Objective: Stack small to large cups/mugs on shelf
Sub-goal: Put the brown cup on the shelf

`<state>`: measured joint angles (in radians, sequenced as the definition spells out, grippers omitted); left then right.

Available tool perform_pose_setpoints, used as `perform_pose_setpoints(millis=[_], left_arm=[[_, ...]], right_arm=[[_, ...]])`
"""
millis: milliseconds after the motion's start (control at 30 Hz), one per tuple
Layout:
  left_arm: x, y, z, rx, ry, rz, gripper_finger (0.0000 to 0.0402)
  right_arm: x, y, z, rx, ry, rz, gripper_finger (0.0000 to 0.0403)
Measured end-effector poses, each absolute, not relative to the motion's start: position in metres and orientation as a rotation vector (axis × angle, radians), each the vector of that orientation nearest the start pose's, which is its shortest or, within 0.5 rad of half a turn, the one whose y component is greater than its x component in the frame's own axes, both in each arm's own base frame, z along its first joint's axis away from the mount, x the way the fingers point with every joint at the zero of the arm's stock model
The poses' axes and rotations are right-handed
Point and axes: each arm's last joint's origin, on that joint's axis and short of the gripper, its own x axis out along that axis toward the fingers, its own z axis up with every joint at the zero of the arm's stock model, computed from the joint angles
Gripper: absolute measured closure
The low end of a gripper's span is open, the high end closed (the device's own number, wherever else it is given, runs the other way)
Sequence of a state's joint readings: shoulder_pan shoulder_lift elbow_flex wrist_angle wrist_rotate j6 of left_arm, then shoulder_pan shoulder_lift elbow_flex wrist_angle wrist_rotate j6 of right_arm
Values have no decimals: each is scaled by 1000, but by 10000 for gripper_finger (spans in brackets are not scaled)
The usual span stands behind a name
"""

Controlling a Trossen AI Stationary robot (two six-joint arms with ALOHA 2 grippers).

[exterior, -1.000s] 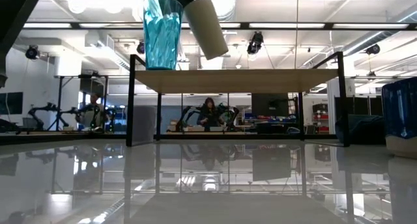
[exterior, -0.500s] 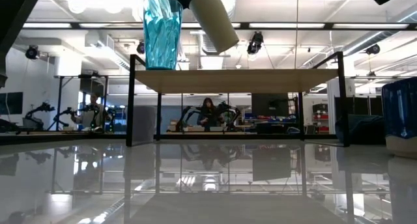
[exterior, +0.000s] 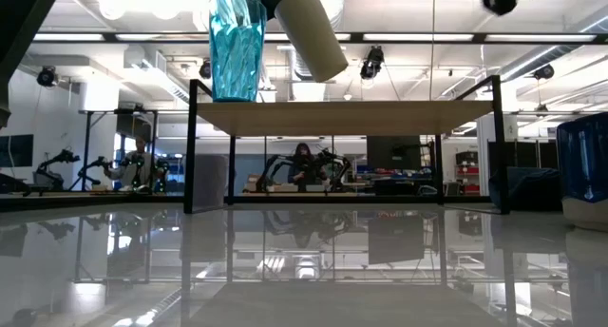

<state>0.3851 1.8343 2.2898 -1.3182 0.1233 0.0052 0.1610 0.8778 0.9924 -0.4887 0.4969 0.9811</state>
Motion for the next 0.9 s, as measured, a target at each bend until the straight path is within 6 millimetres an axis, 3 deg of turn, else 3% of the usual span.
perform_pose_setpoints(millis=[233, 400, 900], left_arm=[[321, 126, 445, -222, 848, 231, 401], [321, 125, 445, -245, 844, 198, 401], [321, 125, 437, -258, 894, 201, 401]], right_arm=[[212, -22, 337, 878, 340, -453, 395], [236, -39, 343, 783, 385, -385, 394], [292, -62, 332, 626, 575, -349, 394]])
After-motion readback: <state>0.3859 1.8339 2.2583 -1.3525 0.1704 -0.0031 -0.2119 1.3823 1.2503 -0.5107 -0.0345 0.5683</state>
